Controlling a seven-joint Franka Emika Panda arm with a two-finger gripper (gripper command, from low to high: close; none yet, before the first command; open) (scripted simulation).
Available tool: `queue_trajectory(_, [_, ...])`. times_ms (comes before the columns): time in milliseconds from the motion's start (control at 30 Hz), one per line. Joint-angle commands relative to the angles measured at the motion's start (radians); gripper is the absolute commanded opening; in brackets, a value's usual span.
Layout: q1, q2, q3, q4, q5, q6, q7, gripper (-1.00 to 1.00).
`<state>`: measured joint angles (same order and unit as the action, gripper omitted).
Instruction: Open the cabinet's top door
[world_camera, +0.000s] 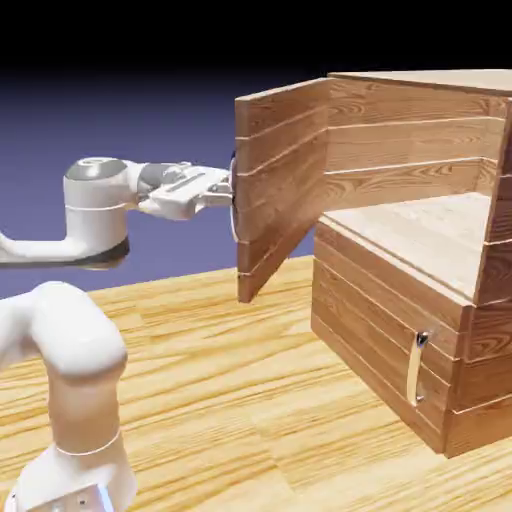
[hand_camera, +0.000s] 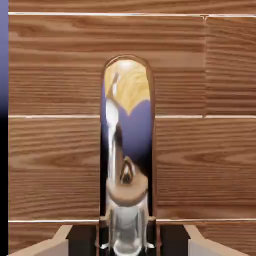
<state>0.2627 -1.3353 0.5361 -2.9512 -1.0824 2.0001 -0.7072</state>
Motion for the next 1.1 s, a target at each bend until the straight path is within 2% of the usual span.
queue_trajectory(0, [0.004,0.01,0.036,0.016,0.037,-0.035,-0.001,-1.0])
queue_trajectory(300, [-0.089,0.148,0.362,0.254,0.322,-0.363,0.012,-1.0])
queue_trajectory(567, [-0.319,0.237,0.605,0.544,0.478,-0.619,0.013,-1.0])
queue_trajectory(867, [-0.611,0.243,0.805,0.87,0.58,-0.853,-0.024,-1.0])
queue_trajectory(967, [-0.678,0.326,0.879,0.975,0.561,-0.957,0.026,-1.0])
queue_trajectory(1067, [-0.78,0.294,0.929,1.084,0.586,-1.019,-0.006,-1.0])
